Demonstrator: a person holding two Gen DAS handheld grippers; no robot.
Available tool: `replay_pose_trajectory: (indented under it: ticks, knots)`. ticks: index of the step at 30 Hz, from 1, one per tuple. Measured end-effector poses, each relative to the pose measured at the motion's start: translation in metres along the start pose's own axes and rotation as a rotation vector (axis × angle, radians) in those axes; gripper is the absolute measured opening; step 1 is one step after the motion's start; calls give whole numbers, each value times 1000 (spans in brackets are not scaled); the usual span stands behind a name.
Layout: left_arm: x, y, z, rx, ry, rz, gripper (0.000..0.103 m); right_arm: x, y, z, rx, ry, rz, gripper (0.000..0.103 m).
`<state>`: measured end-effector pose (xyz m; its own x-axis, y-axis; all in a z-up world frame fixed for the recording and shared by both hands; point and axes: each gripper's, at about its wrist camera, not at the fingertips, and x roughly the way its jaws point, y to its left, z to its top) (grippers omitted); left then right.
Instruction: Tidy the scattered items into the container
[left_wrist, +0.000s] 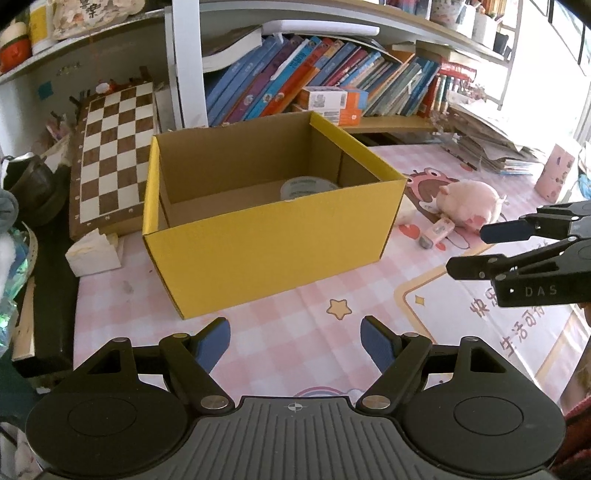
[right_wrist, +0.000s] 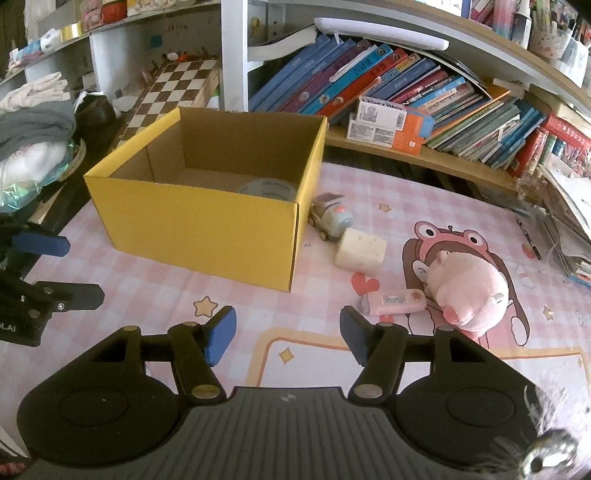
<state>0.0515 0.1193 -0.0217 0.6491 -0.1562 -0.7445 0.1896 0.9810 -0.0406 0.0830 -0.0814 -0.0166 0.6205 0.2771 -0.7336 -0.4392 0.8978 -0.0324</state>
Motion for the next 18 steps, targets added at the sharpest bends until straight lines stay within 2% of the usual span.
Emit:
replay_pose_trajectory:
  ticks: [18]
  knots:
    - [6,-8,-3,4,16,-10,80,0,9,-13,-4,7,-39,70]
